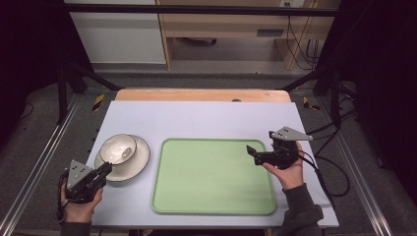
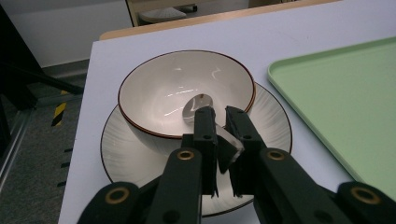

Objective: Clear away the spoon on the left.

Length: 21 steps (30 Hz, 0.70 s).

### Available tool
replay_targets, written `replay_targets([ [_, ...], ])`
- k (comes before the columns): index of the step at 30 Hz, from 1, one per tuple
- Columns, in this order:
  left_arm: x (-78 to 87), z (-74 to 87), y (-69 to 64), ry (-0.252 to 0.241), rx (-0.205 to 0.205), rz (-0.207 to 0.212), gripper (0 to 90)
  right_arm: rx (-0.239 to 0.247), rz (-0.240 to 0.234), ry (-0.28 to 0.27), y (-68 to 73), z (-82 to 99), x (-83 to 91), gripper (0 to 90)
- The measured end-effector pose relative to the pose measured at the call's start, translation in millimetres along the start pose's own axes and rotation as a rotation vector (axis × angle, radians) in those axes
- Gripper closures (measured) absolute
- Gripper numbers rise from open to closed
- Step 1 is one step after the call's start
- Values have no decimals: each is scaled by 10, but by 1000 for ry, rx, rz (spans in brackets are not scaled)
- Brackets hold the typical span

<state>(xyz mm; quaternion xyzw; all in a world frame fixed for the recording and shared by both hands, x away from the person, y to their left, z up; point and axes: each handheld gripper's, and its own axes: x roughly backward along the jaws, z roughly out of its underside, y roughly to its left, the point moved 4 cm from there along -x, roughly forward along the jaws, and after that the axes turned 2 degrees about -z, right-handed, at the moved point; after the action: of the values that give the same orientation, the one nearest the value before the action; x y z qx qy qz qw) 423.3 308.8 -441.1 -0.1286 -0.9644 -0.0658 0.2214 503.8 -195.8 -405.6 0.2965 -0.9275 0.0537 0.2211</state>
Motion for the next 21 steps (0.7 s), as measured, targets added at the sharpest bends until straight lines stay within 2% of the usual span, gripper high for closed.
replay_targets([
  [21,15,1,28,8,-7,0,885,2,0,6,4,6,-12,40],
])
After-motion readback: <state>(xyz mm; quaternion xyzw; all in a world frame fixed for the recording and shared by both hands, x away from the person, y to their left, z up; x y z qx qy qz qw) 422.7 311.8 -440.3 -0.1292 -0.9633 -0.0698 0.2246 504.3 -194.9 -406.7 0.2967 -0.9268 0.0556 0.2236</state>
